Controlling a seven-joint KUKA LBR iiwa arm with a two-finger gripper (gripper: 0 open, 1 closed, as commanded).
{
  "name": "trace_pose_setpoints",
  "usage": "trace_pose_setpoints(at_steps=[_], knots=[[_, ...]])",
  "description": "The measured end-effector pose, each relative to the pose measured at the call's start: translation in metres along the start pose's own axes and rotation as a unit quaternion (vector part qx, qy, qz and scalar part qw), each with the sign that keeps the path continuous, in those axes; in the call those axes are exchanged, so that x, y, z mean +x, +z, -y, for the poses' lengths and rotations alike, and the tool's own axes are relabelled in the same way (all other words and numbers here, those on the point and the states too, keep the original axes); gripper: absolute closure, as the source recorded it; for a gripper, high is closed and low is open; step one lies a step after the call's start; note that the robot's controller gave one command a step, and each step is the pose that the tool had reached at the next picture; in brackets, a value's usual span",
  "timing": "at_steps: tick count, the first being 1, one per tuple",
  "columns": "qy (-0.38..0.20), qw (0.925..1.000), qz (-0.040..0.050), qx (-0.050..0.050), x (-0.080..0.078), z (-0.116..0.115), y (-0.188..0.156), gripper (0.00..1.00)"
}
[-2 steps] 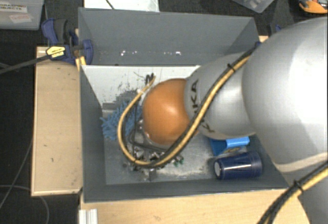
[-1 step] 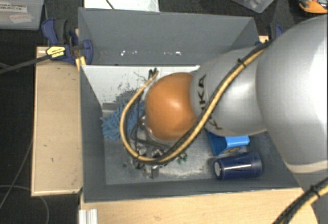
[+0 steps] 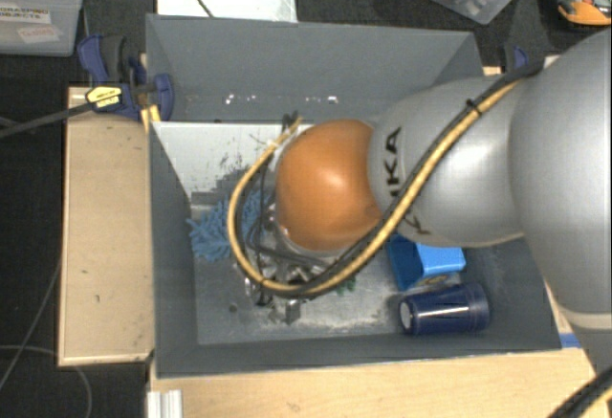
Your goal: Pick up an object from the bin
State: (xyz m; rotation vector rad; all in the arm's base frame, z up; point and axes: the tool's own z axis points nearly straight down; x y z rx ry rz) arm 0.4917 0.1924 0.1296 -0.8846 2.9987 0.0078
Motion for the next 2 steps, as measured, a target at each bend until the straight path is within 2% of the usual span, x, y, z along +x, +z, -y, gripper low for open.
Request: trace_pose_setpoints(at_steps=[2], knots=[[0.003, 1.0000, 0.0005, 0.000, -0.001, 0.000, -0.039, 1.00]])
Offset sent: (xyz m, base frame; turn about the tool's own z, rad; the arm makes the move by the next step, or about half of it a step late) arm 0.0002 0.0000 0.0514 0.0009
